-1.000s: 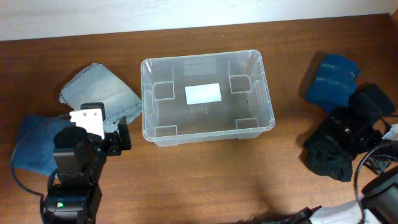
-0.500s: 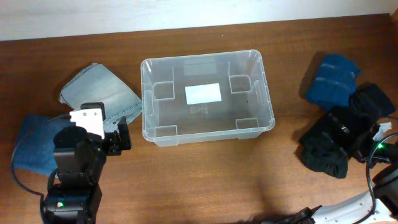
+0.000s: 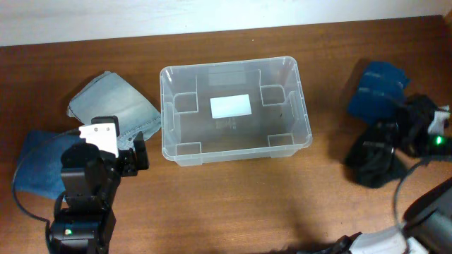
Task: Pack container
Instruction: 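Carry the black bundle into the bin's left side and release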
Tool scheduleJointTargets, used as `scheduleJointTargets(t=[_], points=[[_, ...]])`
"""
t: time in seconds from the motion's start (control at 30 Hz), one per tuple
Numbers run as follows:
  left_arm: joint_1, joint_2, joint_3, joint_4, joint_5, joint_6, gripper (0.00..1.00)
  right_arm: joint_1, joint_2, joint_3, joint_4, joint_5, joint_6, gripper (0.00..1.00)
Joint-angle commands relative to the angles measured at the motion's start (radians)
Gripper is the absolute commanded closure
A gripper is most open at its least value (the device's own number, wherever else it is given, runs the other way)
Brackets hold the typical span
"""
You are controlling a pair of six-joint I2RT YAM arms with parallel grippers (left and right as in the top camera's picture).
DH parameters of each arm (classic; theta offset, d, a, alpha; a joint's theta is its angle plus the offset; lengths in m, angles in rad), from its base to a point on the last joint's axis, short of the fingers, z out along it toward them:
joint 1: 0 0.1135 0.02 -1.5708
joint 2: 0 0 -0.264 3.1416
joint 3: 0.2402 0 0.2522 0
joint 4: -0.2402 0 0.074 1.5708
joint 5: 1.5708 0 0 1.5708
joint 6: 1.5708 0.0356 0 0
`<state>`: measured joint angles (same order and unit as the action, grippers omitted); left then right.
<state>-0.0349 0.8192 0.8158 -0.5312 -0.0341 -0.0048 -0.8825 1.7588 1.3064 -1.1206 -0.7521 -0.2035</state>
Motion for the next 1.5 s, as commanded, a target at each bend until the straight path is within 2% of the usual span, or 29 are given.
scheduleJointTargets(t=[0.0,0.2,0.33,0.5,0.57,0.63,0.7,0.83,0.97,1.2,1.47], points=[[0.005,0.0,0.023,0.003,-0.042,-0.002,0.01,0.136,-0.179,0.146,-0.044,-0.076,-0.035,0.96],[0.005,0.0,0.023,-0.002,-0.041,-0.002,0.01,0.424,-0.303,0.334,-0.046,-0.009,0.05,0.96],[0.005,0.0,0.023,-0.002,-0.041,-0.002,0.01,0.684,-0.309,0.364,0.04,0.019,0.179,0.96],[0.005,0.0,0.023,-0.023,-0.045,-0.003,0.01,0.947,-0.259,0.363,0.215,0.151,0.405,0.96],[0.008,0.01,0.023,-0.074,-0.098,-0.012,0.0,1.073,-0.198,0.363,0.312,0.196,0.496,0.96],[0.035,0.027,0.023,-0.118,-0.165,-0.085,0.01,1.138,-0.148,0.363,0.365,0.2,0.526,0.96],[0.09,0.049,0.023,-0.145,-0.192,-0.107,0.01,1.196,-0.09,0.363,0.409,0.2,0.535,0.96],[0.286,0.082,0.023,-0.15,-0.142,-0.149,0.0,1.288,0.044,0.363,0.511,0.2,0.545,0.96],[0.388,0.09,0.023,-0.151,-0.093,-0.159,0.0,1.334,0.122,0.363,0.562,0.201,0.594,0.96],[0.415,0.098,0.023,-0.155,-0.093,-0.159,0.01,1.381,0.218,0.362,0.614,0.237,0.717,0.96],[0.415,0.098,0.023,-0.158,-0.094,-0.159,0.01,1.388,0.247,0.362,0.628,0.234,0.784,0.96]])
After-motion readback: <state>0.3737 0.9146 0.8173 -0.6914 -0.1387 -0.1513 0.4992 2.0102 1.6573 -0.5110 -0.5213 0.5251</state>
